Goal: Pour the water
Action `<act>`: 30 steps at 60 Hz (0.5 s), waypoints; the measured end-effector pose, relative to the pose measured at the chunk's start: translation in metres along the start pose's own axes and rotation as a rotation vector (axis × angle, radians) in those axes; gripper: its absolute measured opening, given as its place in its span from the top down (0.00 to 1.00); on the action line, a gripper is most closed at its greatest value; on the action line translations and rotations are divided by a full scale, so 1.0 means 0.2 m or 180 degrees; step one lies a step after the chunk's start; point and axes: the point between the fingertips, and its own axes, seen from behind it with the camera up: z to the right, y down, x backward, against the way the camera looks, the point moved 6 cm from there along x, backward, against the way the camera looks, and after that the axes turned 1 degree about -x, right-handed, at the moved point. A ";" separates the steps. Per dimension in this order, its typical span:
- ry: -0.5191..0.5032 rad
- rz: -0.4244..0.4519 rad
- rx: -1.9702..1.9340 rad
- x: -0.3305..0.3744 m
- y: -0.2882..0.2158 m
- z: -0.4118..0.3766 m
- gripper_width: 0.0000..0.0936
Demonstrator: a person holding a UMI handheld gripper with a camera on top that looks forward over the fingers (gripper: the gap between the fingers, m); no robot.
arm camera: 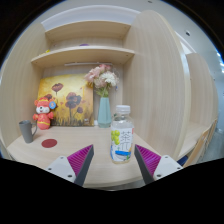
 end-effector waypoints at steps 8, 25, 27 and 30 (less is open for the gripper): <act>0.0006 -0.0008 0.0027 -0.13 -0.03 0.09 0.10; 0.0014 0.0034 0.0163 -0.45 -0.08 0.19 0.12; 0.0004 0.0021 0.0130 -0.47 -0.08 0.19 0.13; -0.0044 0.0001 0.0071 -0.48 -0.07 0.16 0.20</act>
